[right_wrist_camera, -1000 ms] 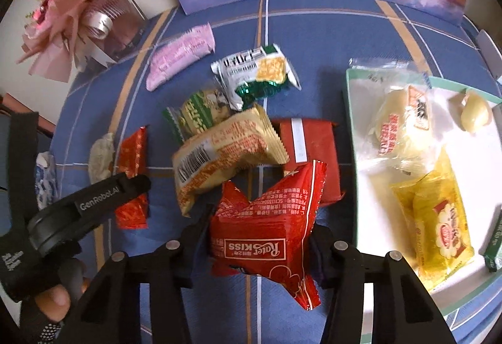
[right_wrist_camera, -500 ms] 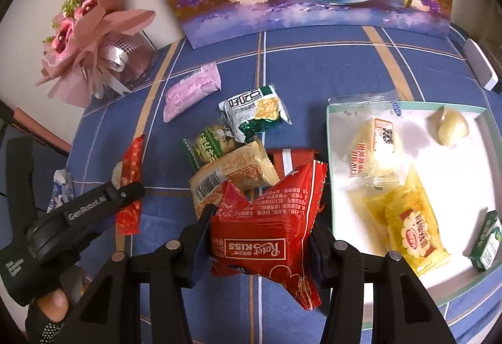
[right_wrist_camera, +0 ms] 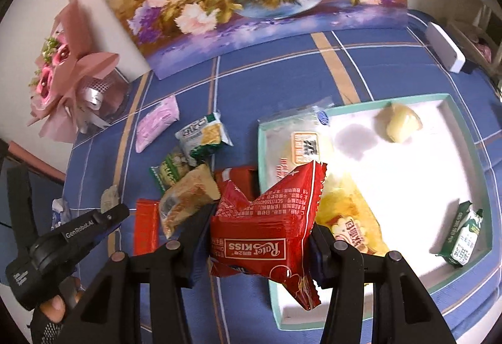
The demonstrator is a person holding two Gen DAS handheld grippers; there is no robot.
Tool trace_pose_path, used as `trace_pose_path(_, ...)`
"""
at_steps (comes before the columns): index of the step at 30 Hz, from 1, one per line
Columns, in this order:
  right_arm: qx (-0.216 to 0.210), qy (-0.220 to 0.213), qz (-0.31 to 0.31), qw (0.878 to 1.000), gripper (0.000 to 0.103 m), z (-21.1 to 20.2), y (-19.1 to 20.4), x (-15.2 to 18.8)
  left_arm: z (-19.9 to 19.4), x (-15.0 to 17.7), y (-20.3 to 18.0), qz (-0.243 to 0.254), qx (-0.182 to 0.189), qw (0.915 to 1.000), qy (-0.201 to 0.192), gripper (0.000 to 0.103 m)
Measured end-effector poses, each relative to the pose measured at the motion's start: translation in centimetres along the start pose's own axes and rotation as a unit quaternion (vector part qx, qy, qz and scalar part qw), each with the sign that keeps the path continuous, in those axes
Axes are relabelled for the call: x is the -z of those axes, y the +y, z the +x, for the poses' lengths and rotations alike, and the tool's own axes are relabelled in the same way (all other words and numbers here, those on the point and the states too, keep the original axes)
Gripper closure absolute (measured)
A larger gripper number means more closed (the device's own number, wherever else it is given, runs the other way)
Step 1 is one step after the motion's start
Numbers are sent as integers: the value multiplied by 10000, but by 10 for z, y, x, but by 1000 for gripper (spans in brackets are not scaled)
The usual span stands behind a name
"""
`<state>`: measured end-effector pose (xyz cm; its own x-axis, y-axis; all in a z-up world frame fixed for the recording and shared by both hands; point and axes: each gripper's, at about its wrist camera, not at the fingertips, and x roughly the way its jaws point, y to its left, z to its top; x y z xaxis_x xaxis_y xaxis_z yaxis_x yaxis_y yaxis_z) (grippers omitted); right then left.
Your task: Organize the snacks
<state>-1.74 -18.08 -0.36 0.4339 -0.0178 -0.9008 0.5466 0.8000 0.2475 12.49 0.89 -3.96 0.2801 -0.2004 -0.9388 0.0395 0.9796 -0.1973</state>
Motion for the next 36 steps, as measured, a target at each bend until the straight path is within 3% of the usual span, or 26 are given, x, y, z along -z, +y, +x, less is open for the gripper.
trace_pose_path(3,-65,177,-40,9998,49,9,4,2,11,-2,12,-67,-187,9997,112,73)
trace_pose_path(10,-363,661,-362,9965,49,36,31,14,36,3,12,-10,-86,9986,523,62)
trace_pose_path(12,-327,796,-392,9955,49,44,35,18,41,6,8,105,-89,9981,597,54)
trace_pose_path(17,-227,931,-391,9946,49,55,35,22,45,9,0,415,-355,9970,542,50)
trace_pose_path(19,-179,967,-387,9944,49,59,35,22,52,11,-2,507,-522,9955,604,41)
trace_pose_path(23,-150,1024,-401,9938,49,61,33,23,61,17,-11,784,-810,9915,652,39)
trace_pose_path(26,-133,1027,-399,9938,49,63,34,23,62,19,-12,786,-769,9921,612,35)
trace_pose_path(28,-123,1022,-398,9939,49,63,34,23,65,22,-14,883,-618,9925,569,21)
trace_pose_path(30,-106,1015,-385,9940,49,63,35,23,69,28,-22,1087,-717,9900,537,16)
trace_pose_path(34,-93,1001,-371,9942,49,63,36,23,69,29,-22,956,-730,9914,522,16)
trace_pose_path(36,-90,988,-359,9944,49,62,36,23,65,28,-15,897,-767,9918,486,26)
